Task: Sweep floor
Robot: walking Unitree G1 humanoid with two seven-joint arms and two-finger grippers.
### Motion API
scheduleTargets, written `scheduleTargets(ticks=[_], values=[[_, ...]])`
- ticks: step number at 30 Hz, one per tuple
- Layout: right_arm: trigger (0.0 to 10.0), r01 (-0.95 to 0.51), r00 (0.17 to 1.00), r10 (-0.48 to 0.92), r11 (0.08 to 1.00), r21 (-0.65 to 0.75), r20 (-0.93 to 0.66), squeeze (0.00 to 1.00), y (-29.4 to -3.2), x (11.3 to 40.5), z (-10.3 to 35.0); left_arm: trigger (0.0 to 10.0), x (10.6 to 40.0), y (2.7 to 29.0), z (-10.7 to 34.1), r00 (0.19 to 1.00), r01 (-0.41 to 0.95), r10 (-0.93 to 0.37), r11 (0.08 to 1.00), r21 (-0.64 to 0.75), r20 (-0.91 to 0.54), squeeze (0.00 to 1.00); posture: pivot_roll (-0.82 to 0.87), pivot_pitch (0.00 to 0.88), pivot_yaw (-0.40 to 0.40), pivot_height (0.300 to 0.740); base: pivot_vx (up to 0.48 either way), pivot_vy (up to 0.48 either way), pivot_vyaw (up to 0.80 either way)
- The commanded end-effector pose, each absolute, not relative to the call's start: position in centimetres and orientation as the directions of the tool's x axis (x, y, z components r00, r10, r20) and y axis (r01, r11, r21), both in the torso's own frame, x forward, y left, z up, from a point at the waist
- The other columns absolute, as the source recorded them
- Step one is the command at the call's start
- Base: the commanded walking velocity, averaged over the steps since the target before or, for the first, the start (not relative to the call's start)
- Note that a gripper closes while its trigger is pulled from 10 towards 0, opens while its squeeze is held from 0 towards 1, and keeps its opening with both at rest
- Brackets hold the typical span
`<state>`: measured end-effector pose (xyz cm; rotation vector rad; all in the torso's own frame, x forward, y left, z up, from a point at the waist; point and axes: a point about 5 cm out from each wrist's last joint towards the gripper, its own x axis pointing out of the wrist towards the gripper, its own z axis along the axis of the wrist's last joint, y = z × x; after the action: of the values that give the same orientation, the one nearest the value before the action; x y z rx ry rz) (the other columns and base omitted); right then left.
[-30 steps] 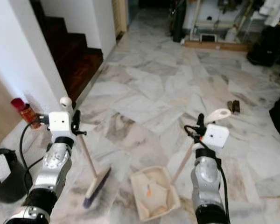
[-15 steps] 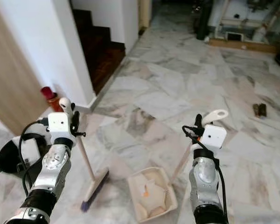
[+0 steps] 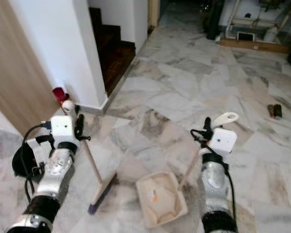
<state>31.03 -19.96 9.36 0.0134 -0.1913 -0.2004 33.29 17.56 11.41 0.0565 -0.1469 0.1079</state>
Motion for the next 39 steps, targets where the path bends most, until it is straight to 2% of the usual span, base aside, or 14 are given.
scheduleTargets(ticks=[1,39], values=[[10.0,0.206,0.947,-0.215,0.977,0.064,0.237,0.00,-20.20,31.33,10.48,10.0,33.58,17.41,12.58,0.976,-0.111,0.097,0.992,0.061,0.195,0.00,-0.01,0.042,0.032,0.740,0.000,0.364,0.00],[10.0,0.202,0.948,-0.211,0.977,0.064,0.239,0.00,-20.13,31.50,10.55,10.0,33.60,17.47,12.60,0.976,-0.112,0.099,0.992,0.055,0.196,0.00,-0.01,0.040,0.029,0.740,0.000,0.364,0.00]])
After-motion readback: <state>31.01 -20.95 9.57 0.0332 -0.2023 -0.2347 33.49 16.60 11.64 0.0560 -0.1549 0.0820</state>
